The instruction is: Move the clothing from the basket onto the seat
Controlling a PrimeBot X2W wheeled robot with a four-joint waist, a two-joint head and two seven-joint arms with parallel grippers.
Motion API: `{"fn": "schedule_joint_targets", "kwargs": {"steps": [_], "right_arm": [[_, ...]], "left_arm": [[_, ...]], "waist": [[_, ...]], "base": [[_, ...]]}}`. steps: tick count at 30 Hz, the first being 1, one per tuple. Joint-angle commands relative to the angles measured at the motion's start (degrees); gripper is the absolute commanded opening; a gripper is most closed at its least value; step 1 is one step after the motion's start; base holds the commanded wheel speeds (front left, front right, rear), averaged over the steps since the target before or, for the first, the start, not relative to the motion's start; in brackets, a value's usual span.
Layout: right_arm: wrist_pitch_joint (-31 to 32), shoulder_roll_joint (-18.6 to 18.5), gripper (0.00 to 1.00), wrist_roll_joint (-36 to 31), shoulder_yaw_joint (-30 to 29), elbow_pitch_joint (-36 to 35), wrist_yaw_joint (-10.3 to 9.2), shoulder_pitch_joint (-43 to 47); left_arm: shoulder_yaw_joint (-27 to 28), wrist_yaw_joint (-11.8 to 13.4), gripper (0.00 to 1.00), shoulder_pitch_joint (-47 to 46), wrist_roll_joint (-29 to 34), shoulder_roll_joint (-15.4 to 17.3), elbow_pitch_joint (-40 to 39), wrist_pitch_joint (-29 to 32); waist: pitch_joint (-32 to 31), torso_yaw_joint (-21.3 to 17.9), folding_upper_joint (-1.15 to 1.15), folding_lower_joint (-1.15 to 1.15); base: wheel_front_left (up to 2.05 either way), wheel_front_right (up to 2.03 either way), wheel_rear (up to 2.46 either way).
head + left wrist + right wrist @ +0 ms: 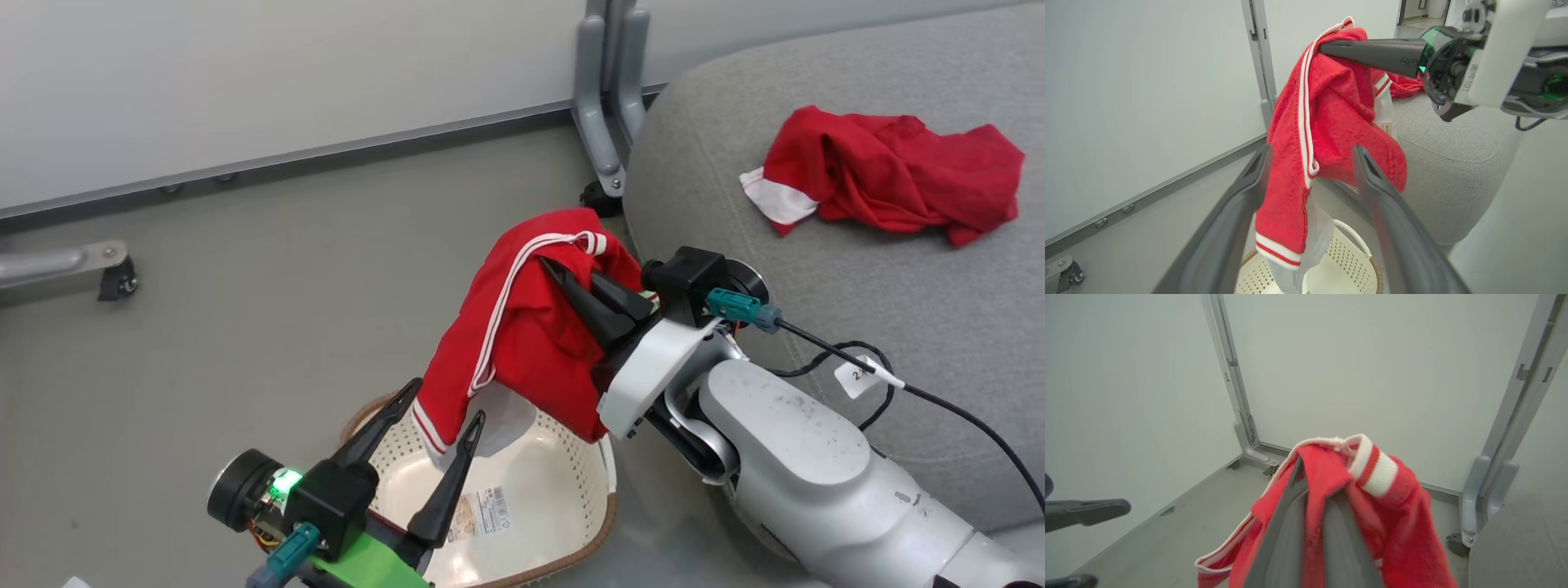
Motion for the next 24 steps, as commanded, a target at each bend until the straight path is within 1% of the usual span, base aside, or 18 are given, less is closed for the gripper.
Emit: {"fn": "schedule_joint_targets", "kwargs": {"steps": [1, 6, 13, 18, 24], "right_arm": [[-0.42, -0.31, 0.00, -0.40, -0.46, -0.25, -0.02, -0.31], [-0.41, -0.98, 0.00, -1.02, -2.67, -0.74, -0.02, -0.01], [-0.44, -2.18, 0.00, -2.24, -8.14, -1.60, -0.02, 1.13], [-0.44, -3.10, 0.00, -3.37, -12.44, -1.82, -0.02, 1.09], [-0.45, -5.79, 0.00, -4.51, -19.51, -2.03, -0.02, -2.97]], "left_arm": [[0.03, -0.16, 1.00, -1.28, 0.36, 0.44, -0.22, 0.22], [-0.46, -0.69, 1.00, -2.78, 0.56, 0.40, -0.74, 1.05], [-0.74, -1.15, 1.00, -4.99, 1.30, 0.55, -1.12, 1.94], [-1.19, -1.70, 1.00, -6.58, 1.65, 0.42, -0.94, 2.66], [-1.50, -2.30, 1.00, -8.69, 2.18, -0.32, -1.07, 2.59]], "waist": [[2.13, -5.95, 0.00, 0.00], [4.06, -10.99, 0.00, 0.00], [6.89, -15.66, 0.00, 0.00], [8.72, -17.16, 0.00, 0.00], [10.91, -16.52, 0.00, 0.00]], "base": [[0.00, 0.00, 0.00], [0.00, 0.00, 0.00], [0.00, 0.00, 0.00], [0.00, 0.00, 0.00], [0.00, 0.00, 0.00]]}}
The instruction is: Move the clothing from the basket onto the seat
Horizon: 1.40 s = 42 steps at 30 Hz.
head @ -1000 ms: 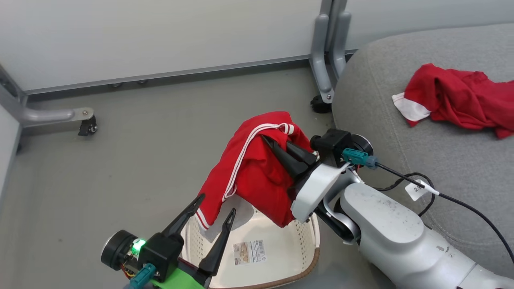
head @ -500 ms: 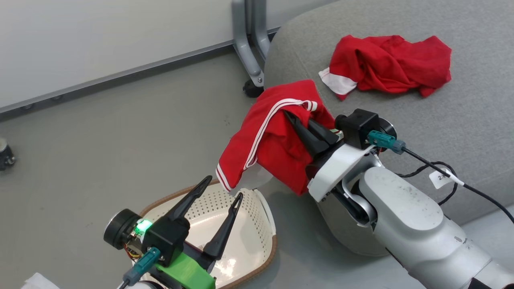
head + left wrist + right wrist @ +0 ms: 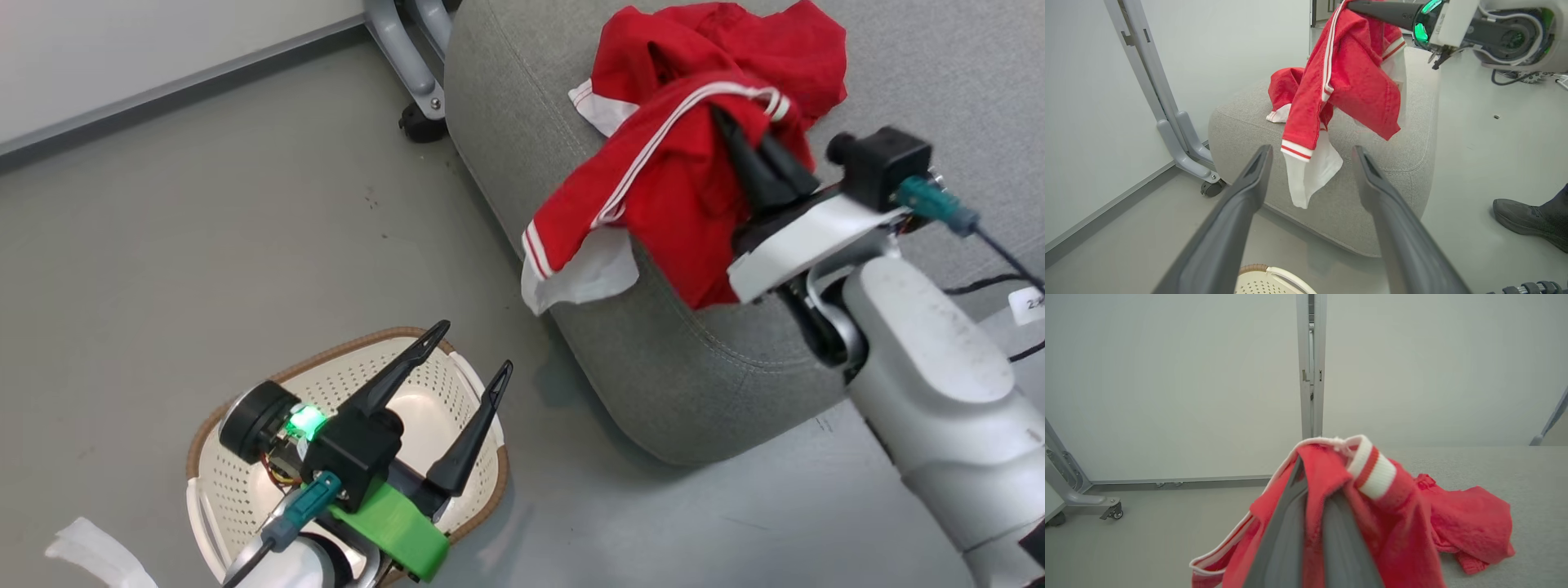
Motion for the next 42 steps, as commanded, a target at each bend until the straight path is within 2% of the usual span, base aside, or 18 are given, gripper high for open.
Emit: {"fn": "schedule_joint_targets", "kwargs": {"steps": [1, 8, 15, 19, 23, 27, 28, 29, 30, 36, 42], "right_arm": [[-0.27, -1.06, 0.00, -0.83, -1.98, -0.31, -0.02, -2.40], [-0.27, -6.81, 0.00, -3.13, -11.59, 0.51, -0.02, -11.91], [-0.22, -11.34, 0.00, -3.99, -16.72, 9.10, -0.02, -16.62], [-0.23, -11.00, 0.00, -4.09, -18.08, 16.72, -0.02, -14.74], [-0.23, -9.83, 0.00, -3.36, -22.01, 23.32, -0.02, -12.15], [-0.24, -8.05, 0.00, -3.55, -25.70, 26.19, -0.02, -9.40], [-0.24, -7.85, 0.20, -3.75, -26.46, 26.33, -0.02, -8.94], [-0.24, -7.42, 0.83, -3.93, -27.09, 26.41, -0.02, -8.16], [-0.24, -7.02, 1.00, -4.14, -27.50, 26.31, -0.02, -7.48], [-0.23, -5.61, 1.00, -6.23, -30.35, 23.63, -0.02, -2.56], [-0.24, -3.01, 1.00, -8.32, -32.77, 17.58, -0.02, 5.61]], "left_arm": [[0.15, -0.22, 1.00, -1.37, 0.63, -0.03, 0.02, -0.13], [0.51, -0.95, 1.00, -5.48, 2.00, 0.12, -0.81, -0.10], [-0.42, -2.26, 1.00, -9.86, 3.48, -1.34, -0.81, -0.19], [-1.35, -2.96, 1.00, -11.68, 4.11, -2.35, -0.11, -0.43], [-1.88, -3.41, 1.00, -12.81, 4.50, -2.83, 0.62, -0.69], [-2.31, -3.53, 1.00, -13.15, 4.59, -2.91, 1.29, -1.06], [-2.38, -3.58, 1.00, -13.13, 4.57, -2.90, 1.45, -1.02], [-2.52, -3.67, 1.00, -13.13, 4.46, -2.93, 1.65, -1.09], [-2.56, -3.68, 1.00, -13.05, 4.36, -2.90, 1.81, -1.10], [-3.04, -3.99, 1.00, -11.93, 3.54, -3.02, 2.79, -1.77], [-3.02, -3.02, 1.00, -10.03, 2.64, -3.17, 4.16, -3.13]], "waist": [[1.97, 0.10, 0.00, 0.00], [6.74, 4.04, 0.00, 0.00], [12.09, 9.23, 0.00, 0.00], [14.49, 11.57, 0.00, 0.00], [15.97, 13.03, 0.00, 0.00], [16.14, 13.28, 0.00, 0.00], [16.08, 13.21, 0.00, 0.00], [15.88, 13.09, 0.00, 0.00], [15.66, 12.93, 0.00, 0.00], [13.24, 12.28, 0.00, 0.00], [9.20, 12.36, 0.00, 0.00]], "base": [[0.00, 0.00, 0.00], [0.00, 0.00, 0.00], [0.00, 0.00, 0.00], [0.00, 0.00, 0.00], [0.00, 0.00, 0.00], [0.00, 0.00, 0.00], [0.00, 0.00, 0.00], [0.00, 0.00, 0.00], [0.00, 0.00, 0.00], [0.00, 0.00, 0.00], [0.00, 0.00, 0.00]]}}
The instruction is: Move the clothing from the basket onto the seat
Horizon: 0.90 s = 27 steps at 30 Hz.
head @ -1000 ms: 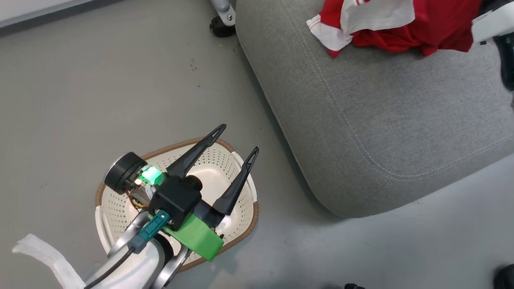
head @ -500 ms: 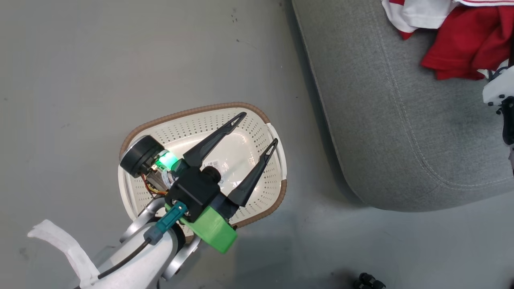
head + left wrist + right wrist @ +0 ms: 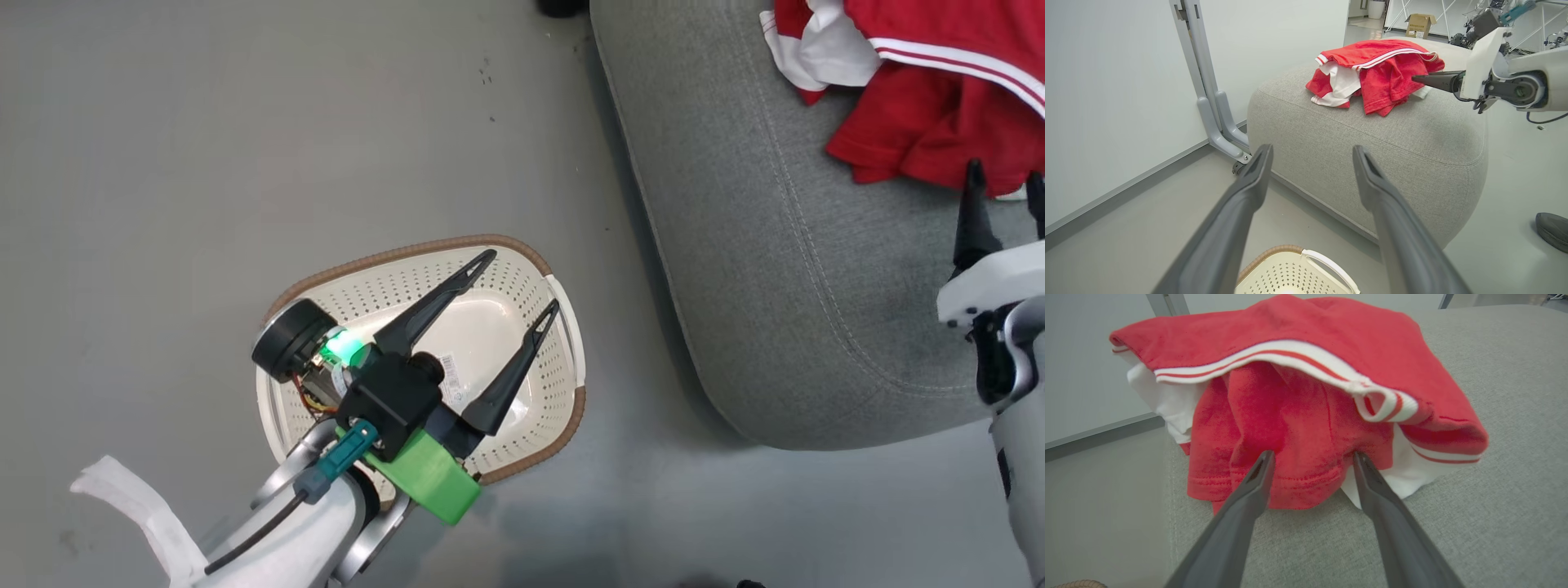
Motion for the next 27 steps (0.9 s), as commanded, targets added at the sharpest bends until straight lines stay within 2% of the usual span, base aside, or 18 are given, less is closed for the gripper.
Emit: {"fn": "schedule_joint_targets", "kwargs": {"steps": [1, 11, 15, 21, 27], "right_arm": [[-0.17, 0.84, 1.00, -1.04, -0.51, -1.72, -0.02, 2.63], [-0.18, 7.95, 1.00, -8.01, -3.30, -18.16, -0.02, 15.00], [-0.17, 10.97, 1.00, -10.91, 0.24, -26.71, -0.02, 19.95], [1.75, 13.24, 1.00, -11.88, 4.01, -35.45, -0.02, 24.36], [4.45, 14.57, 1.00, -12.67, 4.71, -42.16, -0.02, 28.03]], "left_arm": [[0.20, 0.53, 1.00, 1.24, -0.48, 0.18, 0.22, -0.79], [3.72, 4.69, 1.00, 5.61, -2.54, 1.85, 0.98, -3.97], [6.42, 7.61, 1.00, 7.33, -2.83, 1.98, 1.93, -6.36], [11.19, 10.14, 1.00, 9.63, -3.96, 2.30, 3.99, -8.41], [19.07, 11.98, 1.00, 12.99, -4.57, -0.29, 5.05, -8.79]], "waist": [[-2.85, -0.05, 0.00, 0.00], [-9.41, 1.71, 0.00, 0.00], [-11.67, 3.97, 0.00, 0.00], [-13.53, 7.36, 0.00, 0.00], [-14.99, 10.68, 0.00, 0.00]], "base": [[0.00, 0.00, 0.00], [0.00, 0.00, 0.00], [0.00, 0.00, 0.00], [0.00, 0.00, 0.00], [0.00, 0.00, 0.00]]}}
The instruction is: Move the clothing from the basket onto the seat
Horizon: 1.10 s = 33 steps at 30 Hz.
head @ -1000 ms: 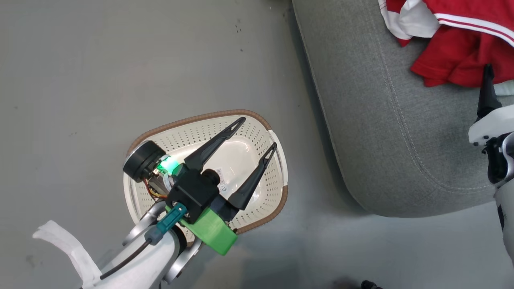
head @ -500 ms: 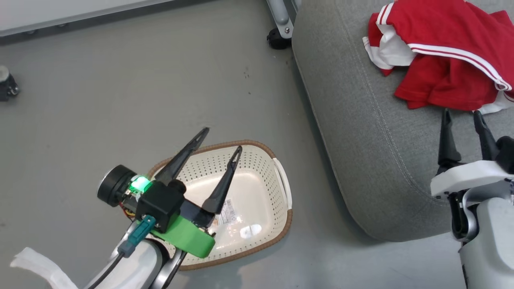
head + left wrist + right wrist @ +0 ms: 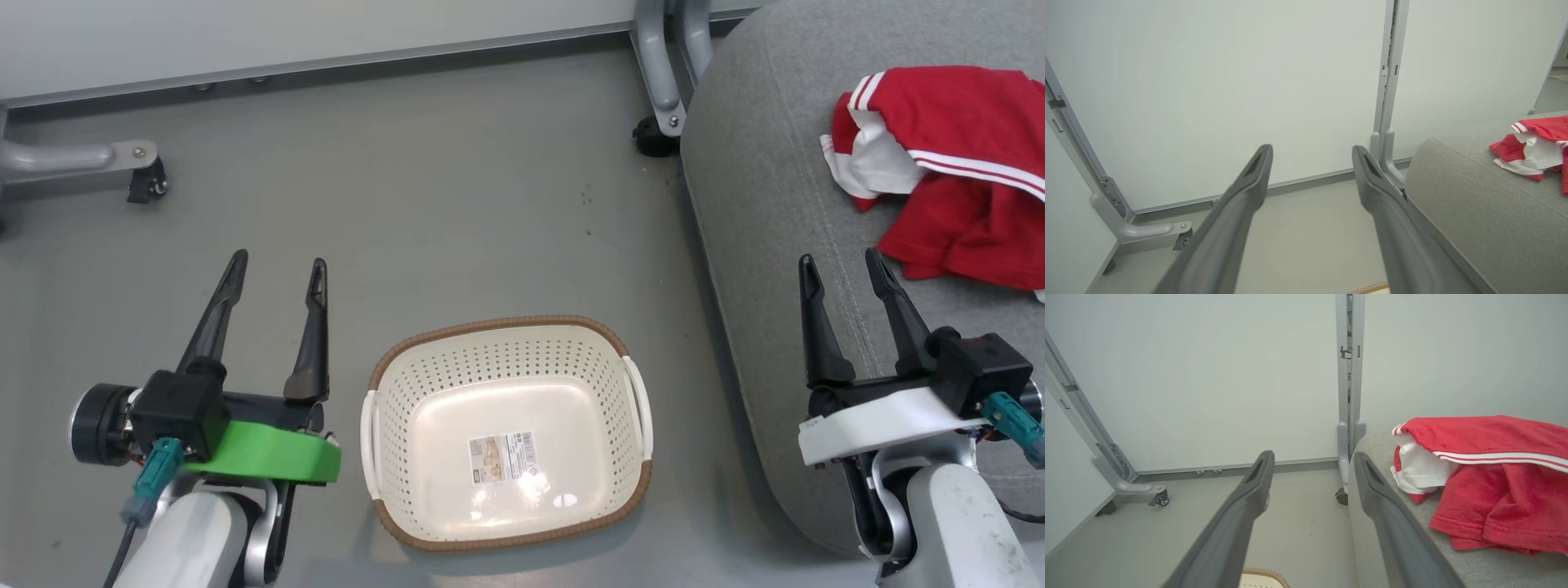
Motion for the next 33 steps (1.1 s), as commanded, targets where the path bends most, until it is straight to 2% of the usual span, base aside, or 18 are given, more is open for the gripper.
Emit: {"fn": "schedule_joint_targets", "kwargs": {"steps": [1, 3, 7, 12, 22, 33], "right_arm": [[0.48, 0.16, 1.00, -0.43, -0.09, -0.98, -0.02, 1.33], [1.42, 0.50, 1.00, -0.61, -0.23, -2.55, -0.02, 2.66], [2.72, 0.77, 1.00, -1.17, -0.65, -4.26, -0.02, 4.78], [4.21, 0.95, 1.00, -2.07, -0.54, -6.30, -0.02, 7.55], [5.88, 1.17, 1.00, -3.18, 0.33, -8.25, -0.02, 10.99], [7.02, 1.27, 1.00, -3.05, 1.97, -8.60, -0.02, 13.43]], "left_arm": [[1.39, 0.42, 1.00, 1.70, 0.68, -0.64, 0.11, -0.21], [4.95, 0.71, 1.00, 3.72, 1.98, -2.02, -0.15, -0.19], [9.95, -0.44, 1.00, 7.58, 3.65, -4.96, -0.42, -0.14], [14.42, -3.32, 1.00, 12.28, 6.60, -8.61, -0.12, -0.14], [18.15, -8.63, 1.00, 17.41, 10.54, -12.37, 2.83, -0.15], [20.28, -11.58, 1.00, 19.39, 13.81, -14.67, 5.36, -0.15]], "waist": [[-1.78, 2.44, 0.00, 0.00], [-2.34, 3.25, 0.00, 0.00], [-3.50, 4.27, 0.00, 0.00], [-5.01, 4.93, 0.00, 0.00], [-8.67, 4.44, 0.00, 0.00], [-10.69, 3.82, 0.00, 0.00]], "base": [[0.00, 0.00, 0.00], [0.00, 0.00, 0.00], [0.00, 0.00, 0.00], [0.00, 0.00, 0.00], [0.00, 0.00, 0.00], [0.00, 0.00, 0.00]]}}
